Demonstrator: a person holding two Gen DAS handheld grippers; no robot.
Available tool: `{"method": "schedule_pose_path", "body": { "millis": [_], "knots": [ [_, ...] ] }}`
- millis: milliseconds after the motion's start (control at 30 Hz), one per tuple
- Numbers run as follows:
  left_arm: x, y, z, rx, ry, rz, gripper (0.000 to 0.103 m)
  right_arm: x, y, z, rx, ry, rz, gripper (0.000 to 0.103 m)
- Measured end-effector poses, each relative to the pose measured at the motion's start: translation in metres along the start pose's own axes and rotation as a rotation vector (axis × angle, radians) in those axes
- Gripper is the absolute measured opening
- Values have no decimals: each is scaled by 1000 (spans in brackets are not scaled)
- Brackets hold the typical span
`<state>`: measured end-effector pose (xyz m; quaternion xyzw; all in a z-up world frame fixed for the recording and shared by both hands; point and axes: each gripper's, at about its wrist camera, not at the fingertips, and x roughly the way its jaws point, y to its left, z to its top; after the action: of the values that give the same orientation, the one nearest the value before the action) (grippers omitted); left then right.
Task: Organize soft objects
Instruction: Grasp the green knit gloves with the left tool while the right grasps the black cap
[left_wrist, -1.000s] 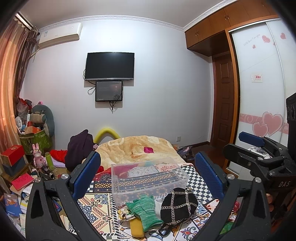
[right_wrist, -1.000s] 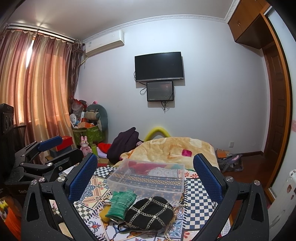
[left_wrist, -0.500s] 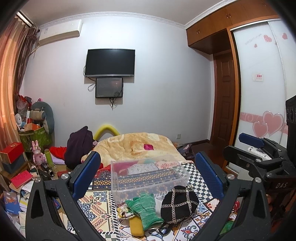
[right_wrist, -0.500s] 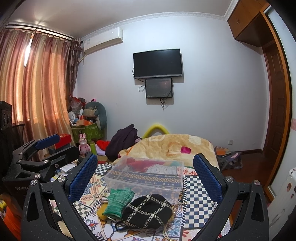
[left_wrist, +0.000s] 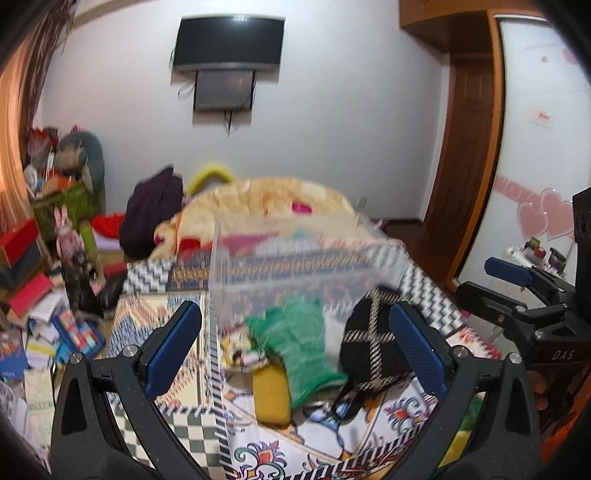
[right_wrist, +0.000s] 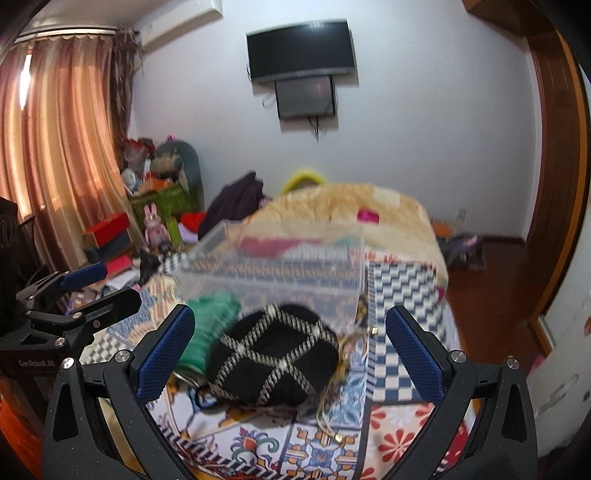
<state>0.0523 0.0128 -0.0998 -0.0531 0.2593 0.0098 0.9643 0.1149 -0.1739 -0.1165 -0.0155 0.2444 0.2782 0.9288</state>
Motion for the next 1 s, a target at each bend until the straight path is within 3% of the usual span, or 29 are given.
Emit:
{"method": "schedule_pose_path", "body": {
  "millis": [67,200,333,533,700,900,1000],
  "knots": [
    [13,4,-9,-19,41,-4,103,10,-4,-7,20,43,9,103],
    [33,12,-20,-49,113,-3,86,26,-13,-18,54,112,16,103],
    [45,18,-27,-75,146,-5,81,35,-26,-29,100,157,18,102],
    [60,17,-36,-88,195,-49,60,45,-29,-36,135,204,44,82],
    [68,15,-41,-88,224,-93,32,46,-24,-39,131,206,83,53],
    [65,14,-43,-80,218,-105,11,46,-15,-36,94,188,83,36],
    [57,14,-41,-78,199,-114,6,43,-10,-33,75,170,87,25]
  ]
}}
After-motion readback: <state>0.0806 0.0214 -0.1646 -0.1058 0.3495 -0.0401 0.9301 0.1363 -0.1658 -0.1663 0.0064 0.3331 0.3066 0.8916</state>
